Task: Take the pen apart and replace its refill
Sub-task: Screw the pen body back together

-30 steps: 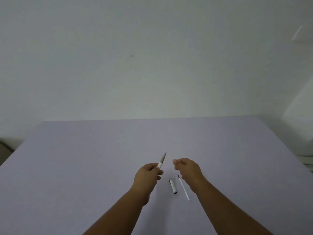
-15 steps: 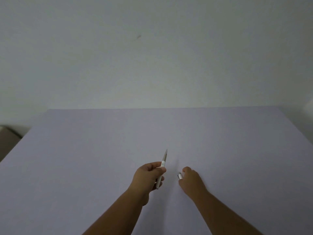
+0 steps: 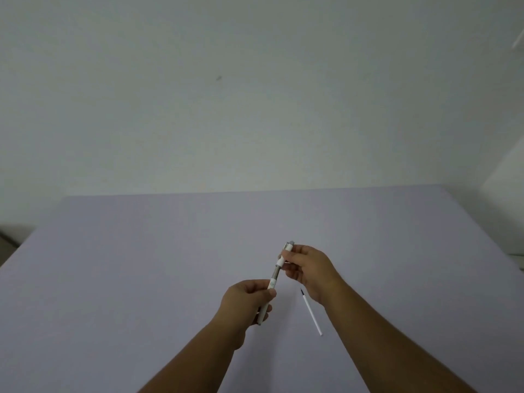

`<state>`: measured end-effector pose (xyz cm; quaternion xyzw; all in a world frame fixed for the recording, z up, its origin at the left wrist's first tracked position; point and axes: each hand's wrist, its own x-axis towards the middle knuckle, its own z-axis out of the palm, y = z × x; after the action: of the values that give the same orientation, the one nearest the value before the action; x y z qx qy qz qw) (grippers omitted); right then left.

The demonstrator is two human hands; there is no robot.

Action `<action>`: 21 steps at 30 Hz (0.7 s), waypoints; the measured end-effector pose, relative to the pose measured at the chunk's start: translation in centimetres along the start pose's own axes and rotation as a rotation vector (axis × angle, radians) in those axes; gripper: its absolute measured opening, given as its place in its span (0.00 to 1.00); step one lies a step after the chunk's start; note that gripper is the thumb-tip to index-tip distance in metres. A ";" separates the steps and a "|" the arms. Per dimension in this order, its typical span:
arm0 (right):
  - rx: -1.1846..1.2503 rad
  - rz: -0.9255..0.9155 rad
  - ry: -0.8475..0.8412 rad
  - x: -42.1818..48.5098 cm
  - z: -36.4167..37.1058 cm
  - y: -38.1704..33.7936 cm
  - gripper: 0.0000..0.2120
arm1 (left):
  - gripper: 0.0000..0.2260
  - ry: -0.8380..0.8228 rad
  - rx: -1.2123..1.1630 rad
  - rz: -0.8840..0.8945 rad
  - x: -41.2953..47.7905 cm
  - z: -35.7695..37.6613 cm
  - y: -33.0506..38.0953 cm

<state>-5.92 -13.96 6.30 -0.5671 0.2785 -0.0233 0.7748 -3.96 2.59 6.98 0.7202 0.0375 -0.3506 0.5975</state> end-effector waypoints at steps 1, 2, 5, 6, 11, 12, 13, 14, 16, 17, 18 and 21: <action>-0.034 0.003 -0.026 -0.1 0.0 0.1 0.03 | 0.05 0.000 0.007 0.003 0.0 0.0 0.1; -0.070 0.006 -0.054 -0.2 -0.1 0.3 0.03 | 0.05 -0.001 0.012 0.008 0.0 0.0 0.1; -0.130 0.021 -0.097 -0.4 0.1 0.6 0.04 | 0.05 0.015 0.025 0.028 -0.1 0.2 0.1; -0.138 0.026 -0.096 -0.5 0.1 0.6 0.03 | 0.05 0.029 0.039 0.038 -0.1 0.3 0.0; -0.151 0.048 -0.074 -0.3 0.1 0.8 0.01 | 0.03 0.074 0.068 0.079 0.3 0.8 -0.5; -0.158 0.048 -0.075 -0.2 0.1 0.8 0.01 | 0.03 0.074 0.067 0.079 0.4 0.8 -0.7; -0.166 0.048 -0.075 -0.2 0.0 0.8 0.01 | 0.02 0.071 0.064 0.076 0.5 0.8 -0.8; -0.173 0.048 -0.075 -0.1 0.0 0.9 0.01 | 0.02 0.067 0.058 0.068 0.6 0.9 -0.9; -0.188 0.048 -0.065 0.0 -0.1 1.1 0.02 | 0.03 0.053 0.040 0.037 1.0 0.9 -1.1; -0.202 0.043 -0.040 0.1 -0.2 1.3 0.04 | 0.04 0.043 0.027 0.017 1.2 1.0 -1.2; -0.224 0.038 0.005 0.3 -0.5 1.6 0.06 | 0.04 0.036 0.016 -0.002 1.4 1.1 -1.4; -0.438 0.012 0.216 0.8 -2.3 2.6 0.05 | 0.05 0.054 0.005 -0.057 2.6 1.3 -2.3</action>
<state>-7.06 -15.25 3.20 -0.7141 0.3615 -0.0180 0.5992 -3.73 1.13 3.55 0.7296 0.0729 -0.3481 0.5842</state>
